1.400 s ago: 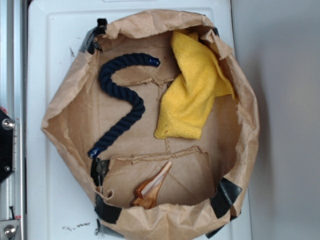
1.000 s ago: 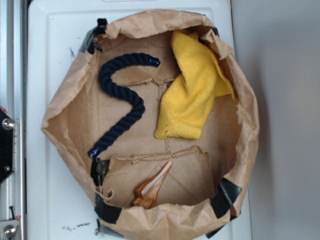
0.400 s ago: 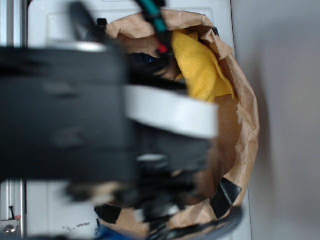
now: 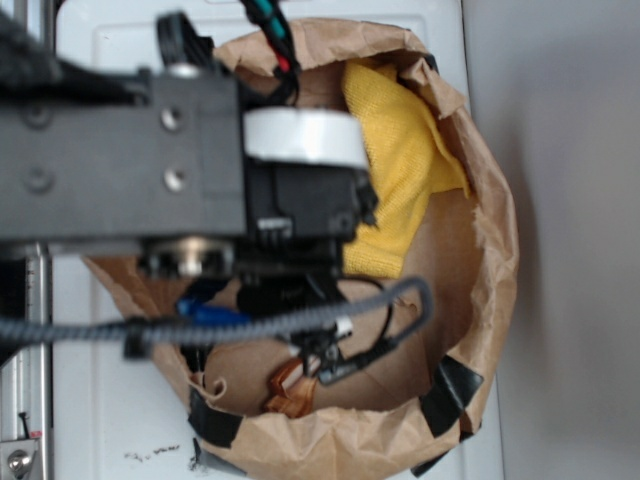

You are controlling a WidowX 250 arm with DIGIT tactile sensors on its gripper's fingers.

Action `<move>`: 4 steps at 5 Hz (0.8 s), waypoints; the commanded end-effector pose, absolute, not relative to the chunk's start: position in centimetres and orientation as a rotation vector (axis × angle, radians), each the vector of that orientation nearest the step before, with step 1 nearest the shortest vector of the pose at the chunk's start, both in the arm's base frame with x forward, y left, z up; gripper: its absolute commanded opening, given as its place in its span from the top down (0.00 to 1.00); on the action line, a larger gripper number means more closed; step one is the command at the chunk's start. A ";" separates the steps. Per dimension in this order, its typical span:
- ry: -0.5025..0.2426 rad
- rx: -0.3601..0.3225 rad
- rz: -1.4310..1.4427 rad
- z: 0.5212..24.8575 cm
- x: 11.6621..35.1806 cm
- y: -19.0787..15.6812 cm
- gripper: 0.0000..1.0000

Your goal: Grab the blue rope.

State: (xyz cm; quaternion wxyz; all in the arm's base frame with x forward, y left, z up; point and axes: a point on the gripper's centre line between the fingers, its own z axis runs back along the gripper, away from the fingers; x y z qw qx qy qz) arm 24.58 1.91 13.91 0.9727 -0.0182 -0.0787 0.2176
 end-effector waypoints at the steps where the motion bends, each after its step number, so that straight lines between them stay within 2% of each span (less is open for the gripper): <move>1: -0.171 -0.034 0.419 14.6 25.6 4.0 0.00; 3: -0.171 -0.034 0.419 14.6 25.6 4.0 0.00; 4: -0.104 -0.064 0.538 11.6 25.4 4.1 0.00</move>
